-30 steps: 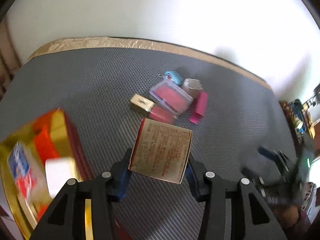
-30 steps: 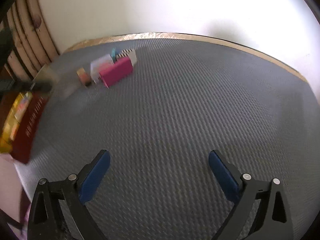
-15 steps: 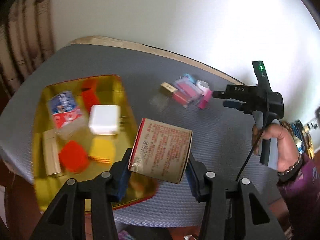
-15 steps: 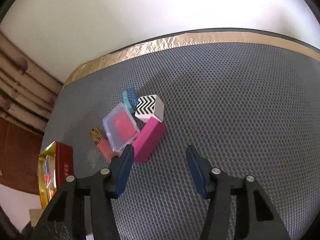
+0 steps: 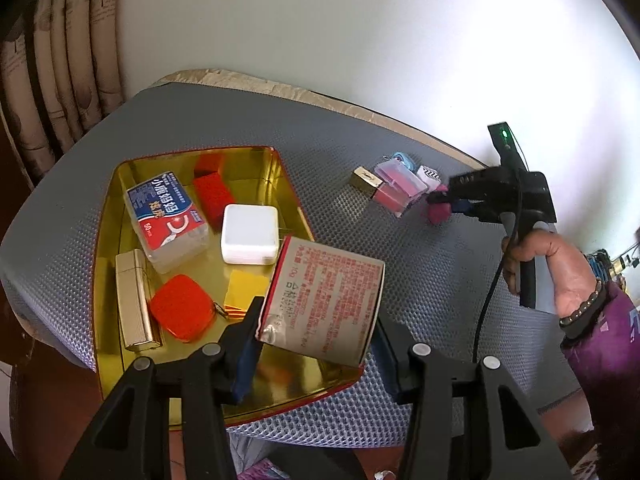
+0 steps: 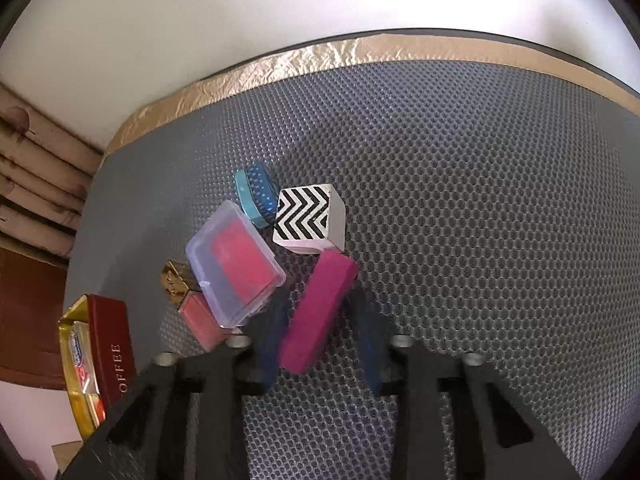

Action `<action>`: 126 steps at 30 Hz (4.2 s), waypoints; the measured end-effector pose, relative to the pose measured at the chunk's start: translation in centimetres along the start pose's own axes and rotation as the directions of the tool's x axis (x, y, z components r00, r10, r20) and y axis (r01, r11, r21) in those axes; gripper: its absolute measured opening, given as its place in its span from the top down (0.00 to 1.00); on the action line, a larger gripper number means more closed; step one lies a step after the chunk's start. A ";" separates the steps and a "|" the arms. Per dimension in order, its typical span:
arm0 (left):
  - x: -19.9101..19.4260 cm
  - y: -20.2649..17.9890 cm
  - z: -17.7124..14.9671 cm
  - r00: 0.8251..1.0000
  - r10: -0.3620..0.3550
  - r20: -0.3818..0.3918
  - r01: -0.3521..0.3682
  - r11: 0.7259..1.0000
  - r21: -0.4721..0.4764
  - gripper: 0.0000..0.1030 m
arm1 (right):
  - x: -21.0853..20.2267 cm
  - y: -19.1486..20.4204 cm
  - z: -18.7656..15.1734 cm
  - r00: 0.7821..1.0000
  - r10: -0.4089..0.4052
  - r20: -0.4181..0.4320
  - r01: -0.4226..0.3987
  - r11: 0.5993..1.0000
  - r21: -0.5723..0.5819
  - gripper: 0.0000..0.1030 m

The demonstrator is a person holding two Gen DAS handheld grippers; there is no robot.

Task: Organize rigid objects
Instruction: 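Grasp the brown paper box with the left gripper and lift it, then place the brown box in the tray while the right gripper grasps the pink bar, then lower the pink bar into the tray and open the right gripper, then move the left tool to the gold YSL lipstick and grasp it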

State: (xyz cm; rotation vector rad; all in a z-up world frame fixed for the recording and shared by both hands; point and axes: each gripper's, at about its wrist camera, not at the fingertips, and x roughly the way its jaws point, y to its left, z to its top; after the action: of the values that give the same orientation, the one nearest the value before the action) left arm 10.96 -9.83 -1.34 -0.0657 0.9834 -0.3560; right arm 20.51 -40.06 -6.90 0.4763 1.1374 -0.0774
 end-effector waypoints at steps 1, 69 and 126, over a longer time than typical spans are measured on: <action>-0.1 0.2 0.1 1.000 0.008 0.004 -0.008 1.000 -0.005 0.51 | 0.1 -0.2 -0.1 1.000 -0.001 -0.005 0.001 1.000 0.002 0.86; -6.1 11.3 -2.7 0.913 0.366 0.182 -0.312 0.912 -0.268 0.45 | 2.0 22.3 -10.4 0.881 0.396 -0.259 -0.443 0.883 -0.155 0.87; 19.1 -6.7 13.3 0.964 0.081 -0.254 -0.163 0.932 -0.322 0.45 | -8.3 -4.5 -14.7 0.945 0.041 0.323 0.051 0.961 -0.272 0.19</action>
State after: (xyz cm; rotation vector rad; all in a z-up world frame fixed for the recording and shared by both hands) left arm 29.73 -23.72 -7.87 -0.2809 1.2737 -0.0734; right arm 3.12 -39.64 -5.91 0.1990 0.8064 0.0000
